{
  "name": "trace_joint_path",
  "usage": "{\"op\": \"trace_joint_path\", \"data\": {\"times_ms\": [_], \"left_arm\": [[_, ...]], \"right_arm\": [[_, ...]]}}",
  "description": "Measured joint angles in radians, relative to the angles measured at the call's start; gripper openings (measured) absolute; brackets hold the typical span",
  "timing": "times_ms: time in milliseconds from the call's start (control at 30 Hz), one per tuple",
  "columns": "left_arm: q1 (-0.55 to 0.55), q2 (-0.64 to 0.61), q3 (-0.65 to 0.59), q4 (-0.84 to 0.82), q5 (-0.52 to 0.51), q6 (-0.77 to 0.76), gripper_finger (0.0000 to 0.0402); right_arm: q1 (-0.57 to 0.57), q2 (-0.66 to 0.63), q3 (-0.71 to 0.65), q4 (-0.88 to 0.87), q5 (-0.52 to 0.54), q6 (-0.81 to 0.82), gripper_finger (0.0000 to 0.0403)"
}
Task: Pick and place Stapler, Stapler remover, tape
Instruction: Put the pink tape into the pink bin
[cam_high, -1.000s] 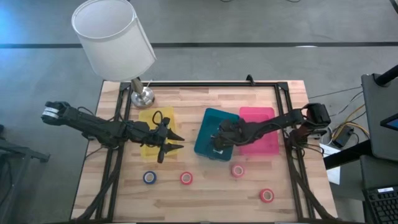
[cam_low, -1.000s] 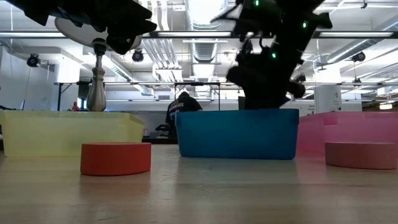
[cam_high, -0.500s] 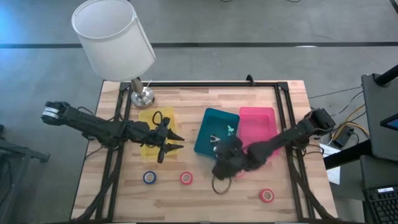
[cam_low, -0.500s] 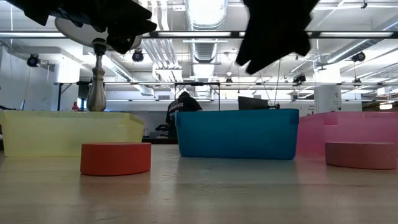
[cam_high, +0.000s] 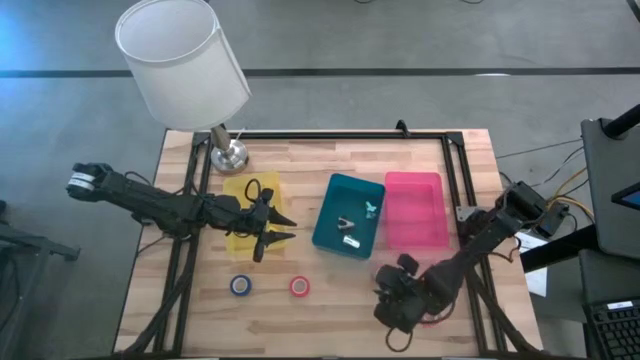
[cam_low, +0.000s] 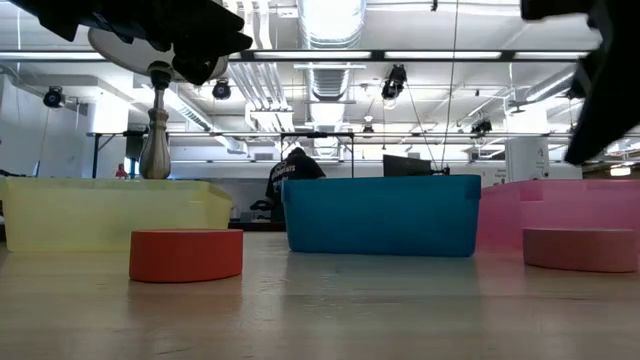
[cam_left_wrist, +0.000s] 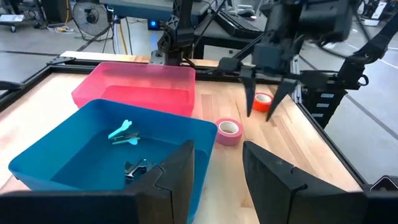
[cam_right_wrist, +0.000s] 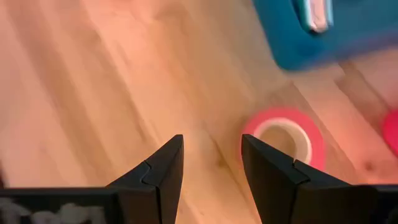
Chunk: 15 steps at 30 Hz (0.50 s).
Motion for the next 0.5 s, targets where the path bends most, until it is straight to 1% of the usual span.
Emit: {"op": "trace_joint_path", "data": {"times_ms": [67,167,333,400,500], "left_arm": [[0.000,0.000,0.000,0.000,0.000,0.001,0.0140],[0.000,0.000,0.000,0.000,0.000,0.002,0.0140],[0.000,0.000,0.000,0.000,0.000,0.002,0.0140],[0.000,0.000,0.000,0.000,0.000,0.001,0.0140],[0.000,0.000,0.000,0.000,0.000,0.001,0.0140]], "right_arm": [[0.005,0.000,-0.037,0.007,0.000,0.028,0.0157],[0.004,0.000,-0.092,0.017,-0.001,0.022,0.0157],[0.001,0.000,-0.172,0.131,-0.006,-0.064,0.0156],[-0.001,0.000,-0.196,0.181,-0.026,-0.107,0.0155],[-0.007,-0.002,-0.217,0.199,-0.045,-0.134,0.0156]]}}
